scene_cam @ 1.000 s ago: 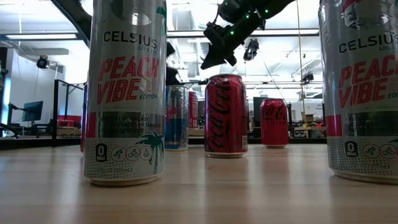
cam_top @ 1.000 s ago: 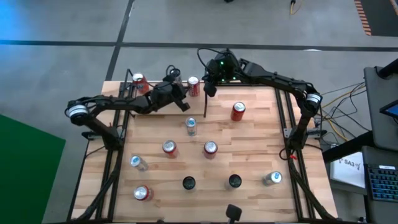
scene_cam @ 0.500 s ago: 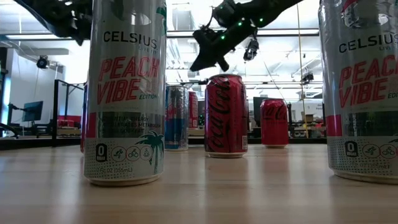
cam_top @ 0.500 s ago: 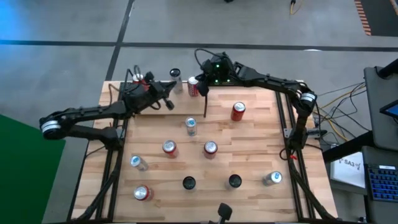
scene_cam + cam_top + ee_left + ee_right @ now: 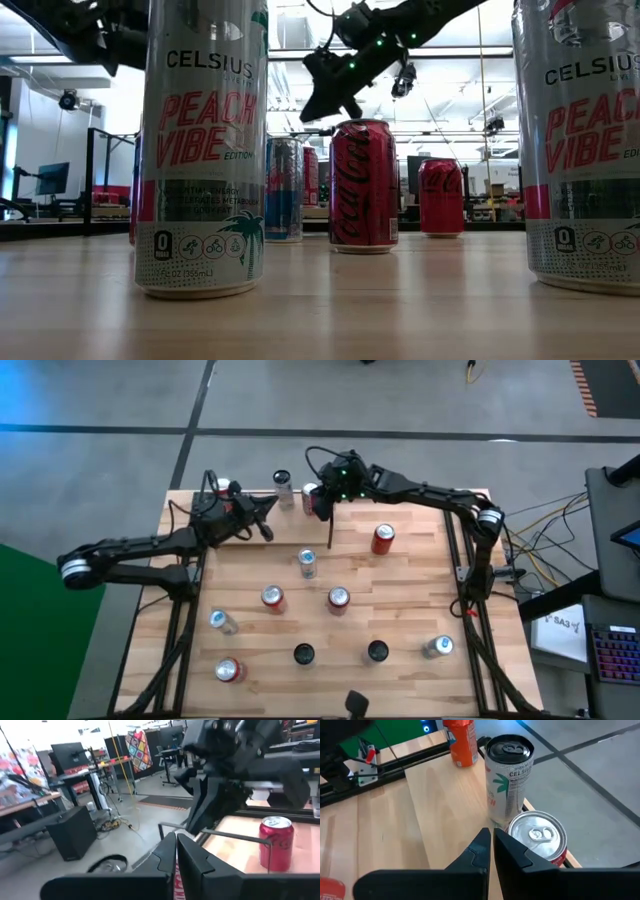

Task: Place canned beverage on shelf
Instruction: Put the red white soda can on the shelf

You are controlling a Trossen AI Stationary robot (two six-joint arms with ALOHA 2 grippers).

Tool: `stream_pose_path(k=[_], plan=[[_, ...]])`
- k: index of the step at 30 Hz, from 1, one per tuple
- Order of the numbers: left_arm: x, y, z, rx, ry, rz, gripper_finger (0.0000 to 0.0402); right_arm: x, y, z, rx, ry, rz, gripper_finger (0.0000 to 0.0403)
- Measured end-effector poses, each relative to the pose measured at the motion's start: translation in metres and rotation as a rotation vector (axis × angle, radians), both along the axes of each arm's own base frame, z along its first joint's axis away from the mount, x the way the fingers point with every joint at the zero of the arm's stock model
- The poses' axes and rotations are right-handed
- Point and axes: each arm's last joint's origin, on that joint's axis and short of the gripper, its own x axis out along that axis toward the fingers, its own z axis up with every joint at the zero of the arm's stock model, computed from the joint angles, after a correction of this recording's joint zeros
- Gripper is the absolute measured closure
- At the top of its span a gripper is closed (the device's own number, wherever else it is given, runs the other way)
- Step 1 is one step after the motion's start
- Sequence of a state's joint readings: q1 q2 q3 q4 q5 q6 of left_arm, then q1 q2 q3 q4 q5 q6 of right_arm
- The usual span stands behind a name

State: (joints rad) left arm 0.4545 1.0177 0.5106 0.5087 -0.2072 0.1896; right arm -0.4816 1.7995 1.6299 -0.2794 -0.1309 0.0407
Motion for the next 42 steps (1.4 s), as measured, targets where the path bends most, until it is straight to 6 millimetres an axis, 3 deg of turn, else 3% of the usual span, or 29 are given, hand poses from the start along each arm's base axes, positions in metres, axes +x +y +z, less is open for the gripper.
stream_pose_path(k=[13, 30, 42], plan=[[0.026, 0.01, -0.022, -0.102, 0.051, -0.046, 0.0402, -0.011, 0.006, 0.024, -0.057, -0.037, 0.018, 0.039], [0.083, 0.038, -0.051, -0.126, 0.236, -0.036, 0.0402, -0.014, 0.006, 0.023, -0.055, -0.005, 0.023, 0.039], [0.087, 0.046, -0.055, -0.055, 0.314, -0.034, 0.0402, -0.015, 0.006, 0.022, -0.053, 0.009, 0.025, 0.039]])
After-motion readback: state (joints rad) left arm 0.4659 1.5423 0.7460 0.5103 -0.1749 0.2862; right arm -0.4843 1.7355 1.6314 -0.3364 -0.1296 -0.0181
